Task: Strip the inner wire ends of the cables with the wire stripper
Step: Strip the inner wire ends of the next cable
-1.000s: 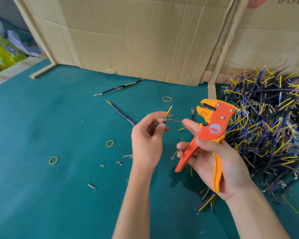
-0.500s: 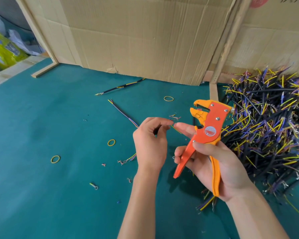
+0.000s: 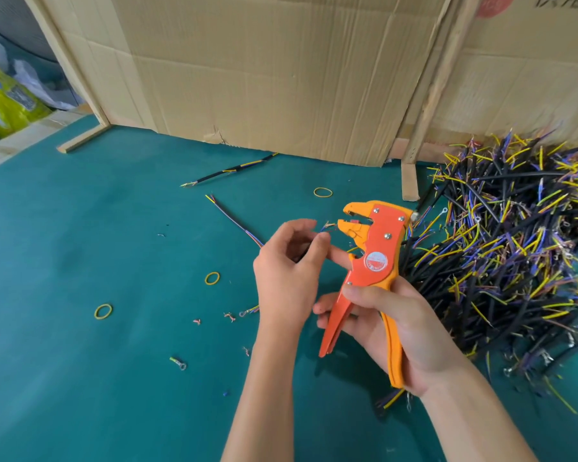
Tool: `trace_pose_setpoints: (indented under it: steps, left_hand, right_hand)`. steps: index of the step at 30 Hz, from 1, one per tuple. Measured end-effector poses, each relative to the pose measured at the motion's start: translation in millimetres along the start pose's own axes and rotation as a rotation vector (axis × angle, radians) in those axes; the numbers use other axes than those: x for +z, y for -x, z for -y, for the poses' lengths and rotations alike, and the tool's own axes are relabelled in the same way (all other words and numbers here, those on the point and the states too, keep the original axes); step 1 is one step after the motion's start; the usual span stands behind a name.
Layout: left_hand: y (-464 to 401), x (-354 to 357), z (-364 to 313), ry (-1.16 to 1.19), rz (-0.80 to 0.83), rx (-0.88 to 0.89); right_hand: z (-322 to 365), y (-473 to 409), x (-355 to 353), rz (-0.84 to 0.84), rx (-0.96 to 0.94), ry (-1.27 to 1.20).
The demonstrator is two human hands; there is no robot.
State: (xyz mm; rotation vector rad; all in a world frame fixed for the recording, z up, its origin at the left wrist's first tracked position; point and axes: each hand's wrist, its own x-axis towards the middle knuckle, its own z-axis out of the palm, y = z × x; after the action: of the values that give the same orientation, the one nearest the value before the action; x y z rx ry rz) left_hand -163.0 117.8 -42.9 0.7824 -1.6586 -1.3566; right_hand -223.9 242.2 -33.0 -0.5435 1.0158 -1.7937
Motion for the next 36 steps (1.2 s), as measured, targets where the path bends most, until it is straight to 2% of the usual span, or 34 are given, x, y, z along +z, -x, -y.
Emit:
trace_pose_setpoints:
  steps: [3,8,14,17,22,28,36]
  left_hand:
    - [1.4,-1.3,0.8,-0.162,0.055,-0.015]
    - [-1.3,-5.8,0.2,-0.072,0.046,-0.06]
    - [-1.5,-5.3,0.3,-0.075,-0.119,0.023]
    - [-2.7,-6.9,2.5,-0.073,-0.15,0.069]
    - [-2.1,-8.2,3.4,-0.104,-0.139,0.134]
    - [-1.4,-6.9,2.5,-0.102,-0.141,0.143]
    - [1.4,-4.5,1.3,-0.088,-0.007,0.118]
  right_hand:
    - [-2.0,-0.3,1.0,-0.016,0.019,0.029]
    - [-3.1,-0.2,2.2,-0.02,0.05,0.035]
    - [-2.0,0.6,1.2,-0.056,0.077,0.013]
    - [-0.2,1.5,-1.8,-0.069,0.083,0.008]
    - [4.0,2.4,-5.5,-0.06,0.087,0.031]
    - [6.1,4.9,-7.0,-0.047,0.23,0.099]
    - [5.8,4.1,-3.5,-0.041,0.237,0.082]
